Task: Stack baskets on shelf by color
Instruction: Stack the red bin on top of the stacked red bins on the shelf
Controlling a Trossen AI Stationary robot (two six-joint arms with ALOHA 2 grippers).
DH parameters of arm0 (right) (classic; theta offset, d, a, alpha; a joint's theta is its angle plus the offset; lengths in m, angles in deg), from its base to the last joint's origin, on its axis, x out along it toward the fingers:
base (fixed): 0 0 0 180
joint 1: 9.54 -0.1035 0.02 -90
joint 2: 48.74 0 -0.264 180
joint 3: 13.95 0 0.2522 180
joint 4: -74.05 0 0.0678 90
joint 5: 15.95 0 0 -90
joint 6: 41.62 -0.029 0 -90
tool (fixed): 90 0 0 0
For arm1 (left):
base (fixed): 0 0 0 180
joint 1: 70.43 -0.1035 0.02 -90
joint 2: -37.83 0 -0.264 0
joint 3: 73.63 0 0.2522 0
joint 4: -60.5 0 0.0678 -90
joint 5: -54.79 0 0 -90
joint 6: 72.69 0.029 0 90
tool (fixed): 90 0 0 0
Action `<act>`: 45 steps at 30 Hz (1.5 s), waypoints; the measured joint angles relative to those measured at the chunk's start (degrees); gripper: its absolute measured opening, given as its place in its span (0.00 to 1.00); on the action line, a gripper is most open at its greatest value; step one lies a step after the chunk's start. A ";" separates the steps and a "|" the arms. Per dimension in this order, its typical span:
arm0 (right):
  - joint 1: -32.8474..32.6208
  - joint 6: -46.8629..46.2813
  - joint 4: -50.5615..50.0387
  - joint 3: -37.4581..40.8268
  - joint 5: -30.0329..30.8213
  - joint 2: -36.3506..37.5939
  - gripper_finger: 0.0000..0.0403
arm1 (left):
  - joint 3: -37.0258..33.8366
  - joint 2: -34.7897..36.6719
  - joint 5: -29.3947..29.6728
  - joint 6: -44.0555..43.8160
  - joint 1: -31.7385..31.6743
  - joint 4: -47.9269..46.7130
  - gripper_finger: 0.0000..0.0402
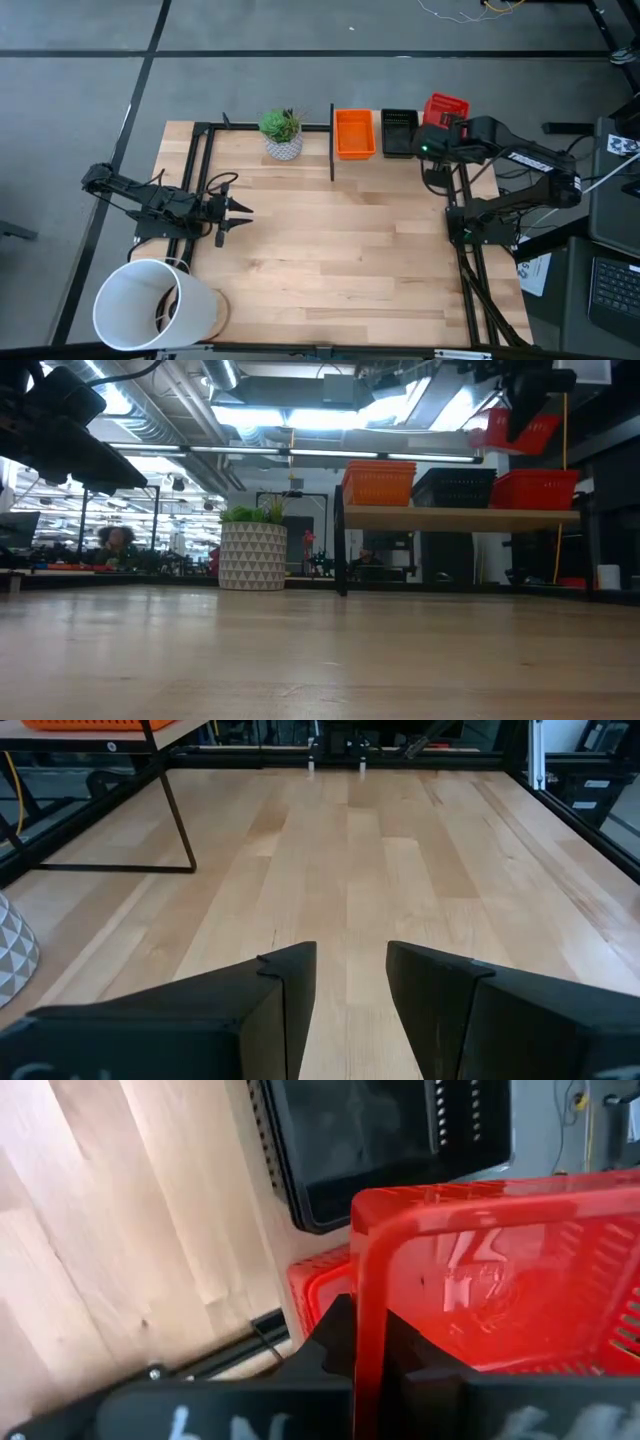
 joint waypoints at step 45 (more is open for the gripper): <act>23.87 28.64 -0.48 4.28 -15.89 -0.20 0.03 | 0.00 -0.01 -0.02 -0.01 0.00 0.00 0.29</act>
